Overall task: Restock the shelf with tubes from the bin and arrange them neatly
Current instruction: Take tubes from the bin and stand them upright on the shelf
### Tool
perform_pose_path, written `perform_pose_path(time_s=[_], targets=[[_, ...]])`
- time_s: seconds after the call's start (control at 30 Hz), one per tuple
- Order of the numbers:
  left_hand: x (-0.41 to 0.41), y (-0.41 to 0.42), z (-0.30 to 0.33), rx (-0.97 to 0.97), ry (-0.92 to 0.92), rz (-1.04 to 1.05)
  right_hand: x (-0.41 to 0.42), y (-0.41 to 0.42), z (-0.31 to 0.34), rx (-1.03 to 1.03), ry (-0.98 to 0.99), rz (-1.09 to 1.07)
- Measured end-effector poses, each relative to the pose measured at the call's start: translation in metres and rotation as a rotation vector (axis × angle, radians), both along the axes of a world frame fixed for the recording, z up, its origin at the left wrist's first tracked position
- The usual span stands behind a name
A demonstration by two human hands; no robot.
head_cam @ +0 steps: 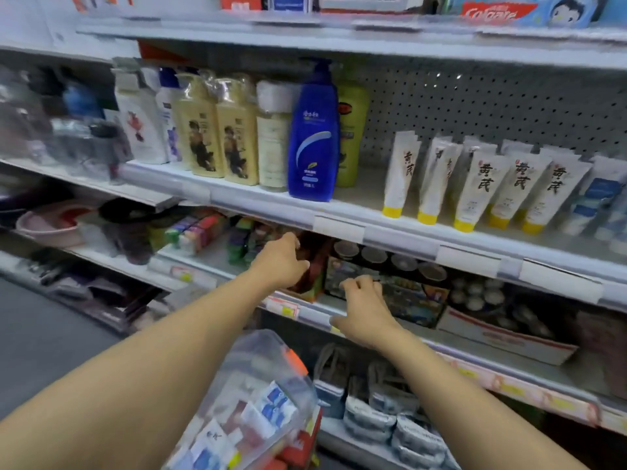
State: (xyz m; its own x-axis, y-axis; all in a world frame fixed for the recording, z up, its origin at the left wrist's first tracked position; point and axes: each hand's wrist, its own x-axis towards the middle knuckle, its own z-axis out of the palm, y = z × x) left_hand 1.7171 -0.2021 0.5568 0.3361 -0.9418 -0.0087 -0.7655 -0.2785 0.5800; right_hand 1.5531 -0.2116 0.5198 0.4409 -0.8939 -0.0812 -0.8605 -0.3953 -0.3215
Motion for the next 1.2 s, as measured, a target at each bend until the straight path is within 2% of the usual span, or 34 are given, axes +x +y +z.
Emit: perform_pose_path(time_s=[0.3, 0.63, 1.07, 1.2], targets=[[0.091, 0.083, -0.097, 0.354, -0.033, 0.03, 0.073, 0.04, -0.066, 0.17, 0.068, 0.107], [0.133, 0.137, -0.213, 0.597, 0.168, 0.178, 0.121, 0.036, -0.159, 0.38, 0.214, 0.18], [0.125, 0.113, -0.365, 0.772, 0.451, 0.474, 0.156, -0.014, -0.296, 0.537, 0.302, 0.281], [0.115, 0.093, -0.415, 0.813, 0.475, 0.589, 0.158, -0.027, -0.341, 0.577, 0.318, 0.281]])
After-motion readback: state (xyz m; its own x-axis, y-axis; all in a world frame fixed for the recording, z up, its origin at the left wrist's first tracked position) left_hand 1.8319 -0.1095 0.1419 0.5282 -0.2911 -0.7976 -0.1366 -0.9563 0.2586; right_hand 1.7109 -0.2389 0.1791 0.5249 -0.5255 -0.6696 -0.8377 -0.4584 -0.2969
